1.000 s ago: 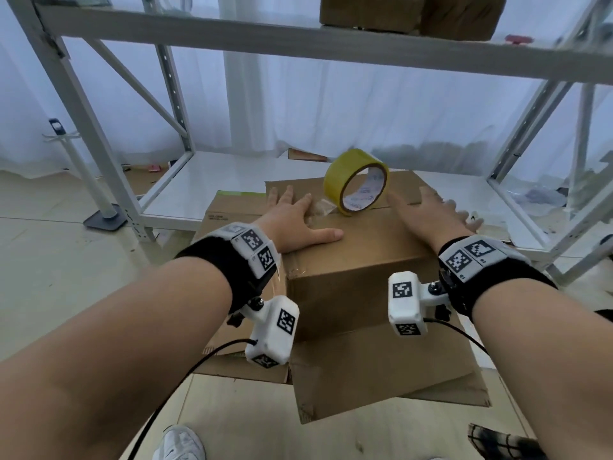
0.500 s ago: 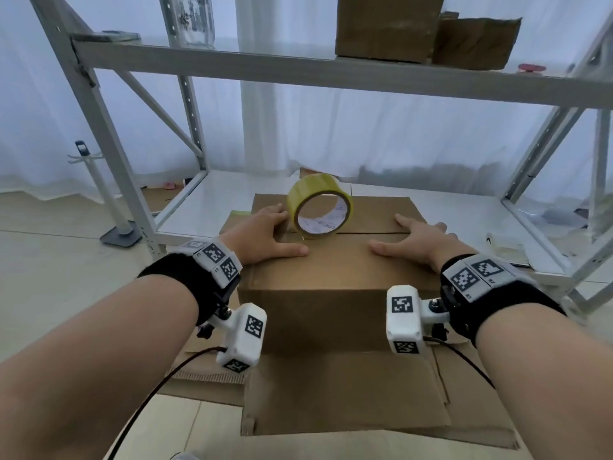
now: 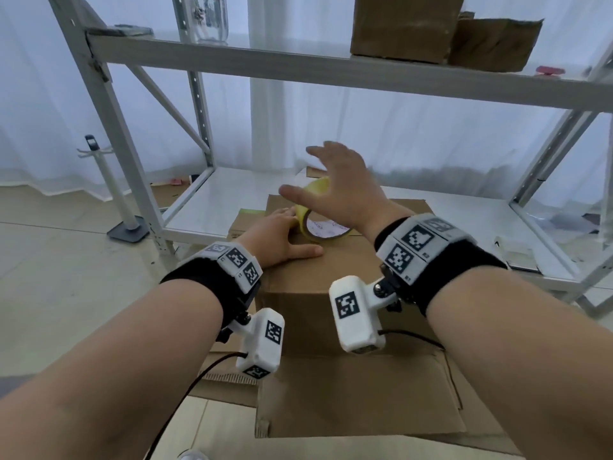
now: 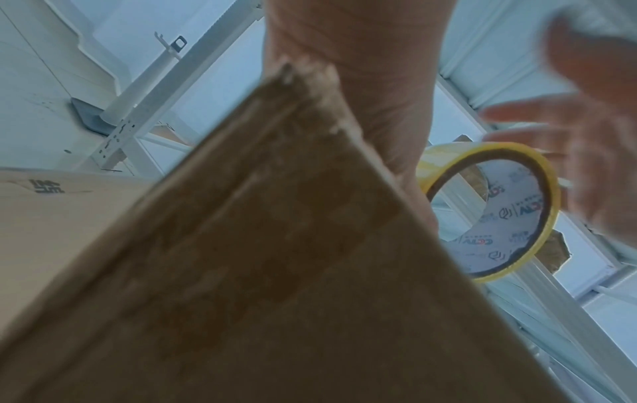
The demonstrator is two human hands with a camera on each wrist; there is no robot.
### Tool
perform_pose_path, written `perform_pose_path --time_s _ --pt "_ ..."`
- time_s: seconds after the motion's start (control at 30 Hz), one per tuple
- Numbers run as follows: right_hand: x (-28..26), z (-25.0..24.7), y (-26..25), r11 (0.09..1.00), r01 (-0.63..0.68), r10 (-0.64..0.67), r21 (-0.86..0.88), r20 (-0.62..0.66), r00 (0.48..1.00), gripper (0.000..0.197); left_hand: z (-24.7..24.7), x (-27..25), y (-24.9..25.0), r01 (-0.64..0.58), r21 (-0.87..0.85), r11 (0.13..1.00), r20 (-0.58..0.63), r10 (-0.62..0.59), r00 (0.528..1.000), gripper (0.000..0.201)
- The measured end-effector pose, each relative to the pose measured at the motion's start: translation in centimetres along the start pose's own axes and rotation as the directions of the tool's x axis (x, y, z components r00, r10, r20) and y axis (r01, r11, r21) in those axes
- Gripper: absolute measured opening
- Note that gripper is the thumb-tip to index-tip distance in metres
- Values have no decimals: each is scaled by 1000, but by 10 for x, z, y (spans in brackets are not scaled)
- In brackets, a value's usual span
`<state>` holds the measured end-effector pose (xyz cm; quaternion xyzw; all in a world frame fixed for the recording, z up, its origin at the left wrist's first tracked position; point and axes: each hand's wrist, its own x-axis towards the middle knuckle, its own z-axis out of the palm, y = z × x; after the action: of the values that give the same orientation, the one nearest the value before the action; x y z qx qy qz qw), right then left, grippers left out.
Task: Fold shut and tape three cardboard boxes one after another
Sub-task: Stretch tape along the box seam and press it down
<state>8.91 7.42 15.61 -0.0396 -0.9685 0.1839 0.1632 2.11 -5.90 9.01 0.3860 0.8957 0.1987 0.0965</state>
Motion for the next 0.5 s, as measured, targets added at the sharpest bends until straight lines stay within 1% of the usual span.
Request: perform_pose_path --time_s 0.03,0.07,0.1,0.13,0.23,0.27,0.3,0.4,0.5 --pt "7 5 -4 993 10 -4 -117 58 998 88 1 0 -2 18 -16 1000 -17 -18 1000 77" --pt "12 9 -5 981 4 18 -196 108 994 84 1 0 -3 27 -43 999 -35 -28 999 74" --pt "15 12 -3 972 -8 40 -235 131 991 79 1 0 -3 26 -58 998 -39 -28 999 69" --pt "17 14 0 971 -23 55 -240 130 990 73 1 0 -3 23 -47 999 -33 -25 999 68" --pt "17 7 9 984 -100 113 -146 83 990 46 0 -1 -2 27 46 999 16 -28 999 85" --pt "16 1 11 980 -117 129 -159 66 989 39 -1 0 -2 29 59 998 26 -31 999 88" --pt "15 -7 15 969 -120 135 -214 56 989 37 -1 0 -2 28 66 997 35 -30 999 89" --pt "12 -32 32 913 -141 171 -382 45 984 40 -2 2 -2 23 75 997 47 -26 999 89" --pt "2 -31 48 883 -168 224 -438 80 971 40 -1 4 1 15 130 991 87 -27 996 87"
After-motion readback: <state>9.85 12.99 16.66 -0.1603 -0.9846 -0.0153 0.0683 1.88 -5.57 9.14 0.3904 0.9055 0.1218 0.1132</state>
